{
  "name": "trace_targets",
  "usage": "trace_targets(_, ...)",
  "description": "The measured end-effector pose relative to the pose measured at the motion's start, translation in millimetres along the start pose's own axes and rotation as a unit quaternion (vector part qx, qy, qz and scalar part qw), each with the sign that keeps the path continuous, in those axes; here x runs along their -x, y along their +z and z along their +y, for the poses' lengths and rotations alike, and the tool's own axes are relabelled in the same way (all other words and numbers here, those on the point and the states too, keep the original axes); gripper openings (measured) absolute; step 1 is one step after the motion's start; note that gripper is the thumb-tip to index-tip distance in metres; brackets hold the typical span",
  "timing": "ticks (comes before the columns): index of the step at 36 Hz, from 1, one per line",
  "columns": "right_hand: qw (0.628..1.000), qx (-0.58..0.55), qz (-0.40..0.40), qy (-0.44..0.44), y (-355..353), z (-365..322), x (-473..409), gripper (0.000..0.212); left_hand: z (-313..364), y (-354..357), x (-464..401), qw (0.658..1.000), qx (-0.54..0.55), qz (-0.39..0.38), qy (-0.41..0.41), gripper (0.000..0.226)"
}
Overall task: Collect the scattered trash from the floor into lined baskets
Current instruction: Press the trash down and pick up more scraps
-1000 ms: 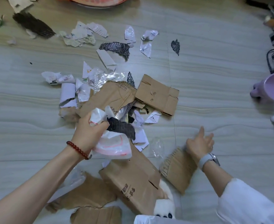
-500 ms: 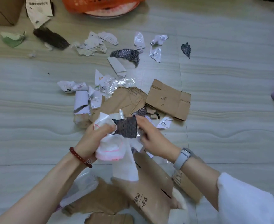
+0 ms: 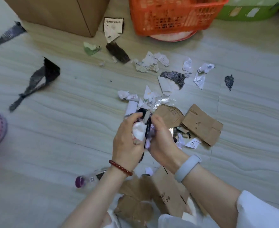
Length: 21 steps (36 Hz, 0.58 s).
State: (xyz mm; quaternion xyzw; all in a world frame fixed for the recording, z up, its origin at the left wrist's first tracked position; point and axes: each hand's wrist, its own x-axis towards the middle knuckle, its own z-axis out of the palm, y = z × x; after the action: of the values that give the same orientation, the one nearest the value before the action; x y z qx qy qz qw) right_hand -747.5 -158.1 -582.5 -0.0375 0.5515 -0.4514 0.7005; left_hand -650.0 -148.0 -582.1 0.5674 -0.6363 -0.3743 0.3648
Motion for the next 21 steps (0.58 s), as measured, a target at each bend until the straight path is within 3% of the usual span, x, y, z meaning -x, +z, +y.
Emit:
trace_targets(2, 0.997, 0.01, -0.045, 0.057, 27.1, -7.0, 28.6, 0.048, 28.2, -21.3, 2.4, 0.992, 0.078, -0.005, -0.095, 0.055)
trace_targets(4, 0.991, -0.011, -0.098, 0.087, 48.4, -15.4, 56.6, 0.07, 49.5, -46.7, 7.4, 0.99, 0.06, 0.019, -0.13, 0.069)
trace_targets(9, 0.973, 0.001, -0.182, 0.141, 103.4, -35.5, 132.7, 0.048, 83.5, -122.8, 22.9, 0.979, -0.064, -0.021, -0.195, 0.111)
trace_targets(11, 0.966, 0.037, -0.192, 0.169, 120.1, -33.2, 153.5, 0.071, 96.2, -151.8, 27.3, 0.969, -0.068, -0.048, -0.232, 0.123)
trace_targets(13, 0.962, 0.076, -0.196, 0.174, 140.9, -29.2, 172.5, 0.086, 113.2, -183.1, 27.3, 0.957, -0.023, -0.031, -0.288, 0.109)
trace_targets(16, 0.955, 0.118, -0.213, 0.171, 179.9, -27.5, 205.1, 0.066, 140.1, -227.4, 27.4, 0.937, 0.062, 0.003, -0.345, 0.089)
trace_targets(19, 0.959, 0.147, -0.178, 0.165, 217.5, -30.0, 228.7, 0.052, 146.5, -268.3, 29.1, 0.914, 0.118, -0.023, -0.387, 0.064)
trace_targets(21, 0.958, 0.174, -0.166, 0.158, 244.7, -32.1, 241.2, 0.05, 145.5, -303.5, 30.0, 0.881, 0.216, -0.045, -0.419, 0.05)
